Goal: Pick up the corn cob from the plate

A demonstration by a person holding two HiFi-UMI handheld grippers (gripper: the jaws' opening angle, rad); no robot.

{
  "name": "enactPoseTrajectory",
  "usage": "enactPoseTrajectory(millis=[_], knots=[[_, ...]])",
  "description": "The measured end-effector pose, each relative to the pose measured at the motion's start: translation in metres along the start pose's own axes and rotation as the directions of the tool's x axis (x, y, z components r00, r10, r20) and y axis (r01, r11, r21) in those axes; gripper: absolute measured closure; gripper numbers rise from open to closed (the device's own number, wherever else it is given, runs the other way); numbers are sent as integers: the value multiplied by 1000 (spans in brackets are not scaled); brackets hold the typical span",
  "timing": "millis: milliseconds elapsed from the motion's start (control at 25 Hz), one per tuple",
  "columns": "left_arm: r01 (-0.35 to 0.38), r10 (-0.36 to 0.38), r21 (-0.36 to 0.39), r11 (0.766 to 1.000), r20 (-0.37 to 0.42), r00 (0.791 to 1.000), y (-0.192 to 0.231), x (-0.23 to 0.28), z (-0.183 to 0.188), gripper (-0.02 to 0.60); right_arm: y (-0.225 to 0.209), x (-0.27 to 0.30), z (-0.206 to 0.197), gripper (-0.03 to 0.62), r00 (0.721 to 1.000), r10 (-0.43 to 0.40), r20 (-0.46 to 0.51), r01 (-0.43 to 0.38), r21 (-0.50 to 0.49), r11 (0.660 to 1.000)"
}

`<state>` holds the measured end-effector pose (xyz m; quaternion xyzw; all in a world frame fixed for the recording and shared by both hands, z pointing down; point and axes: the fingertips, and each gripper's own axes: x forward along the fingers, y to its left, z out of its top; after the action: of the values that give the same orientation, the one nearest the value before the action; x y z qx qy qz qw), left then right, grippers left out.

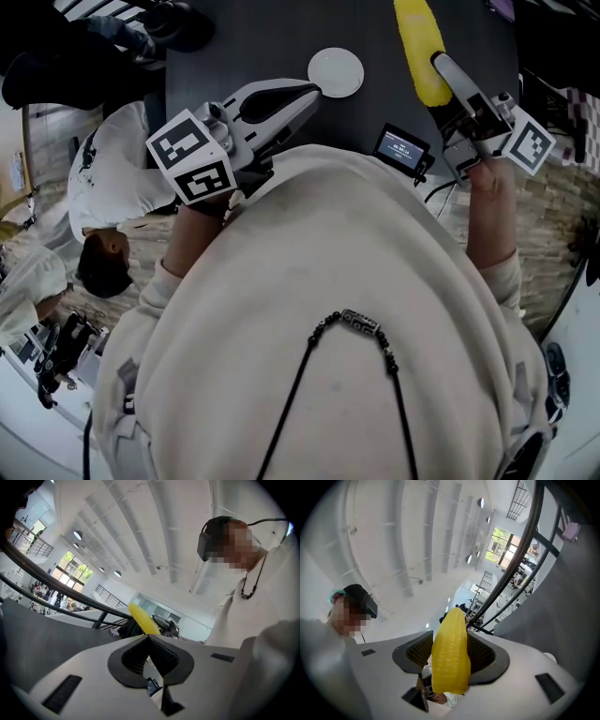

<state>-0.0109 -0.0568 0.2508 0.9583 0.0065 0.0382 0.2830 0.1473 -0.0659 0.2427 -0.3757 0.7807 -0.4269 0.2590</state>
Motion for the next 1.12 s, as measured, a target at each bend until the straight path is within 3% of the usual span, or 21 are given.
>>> enactPoseTrajectory(millis=[240, 520, 1120], knots=[[-3, 3, 32, 999, 15, 1000, 1, 1, 12, 580, 48, 7, 8, 356, 997, 80, -3, -80, -111, 991], [22, -24, 69, 997, 22, 999, -6, 1, 17, 578, 85, 16, 10, 356, 980, 192, 44, -187, -99, 977], [20, -21, 72, 997, 22, 1000, -10, 6, 17, 578, 86, 16, 11, 356, 983, 181, 5, -178, -138, 974]])
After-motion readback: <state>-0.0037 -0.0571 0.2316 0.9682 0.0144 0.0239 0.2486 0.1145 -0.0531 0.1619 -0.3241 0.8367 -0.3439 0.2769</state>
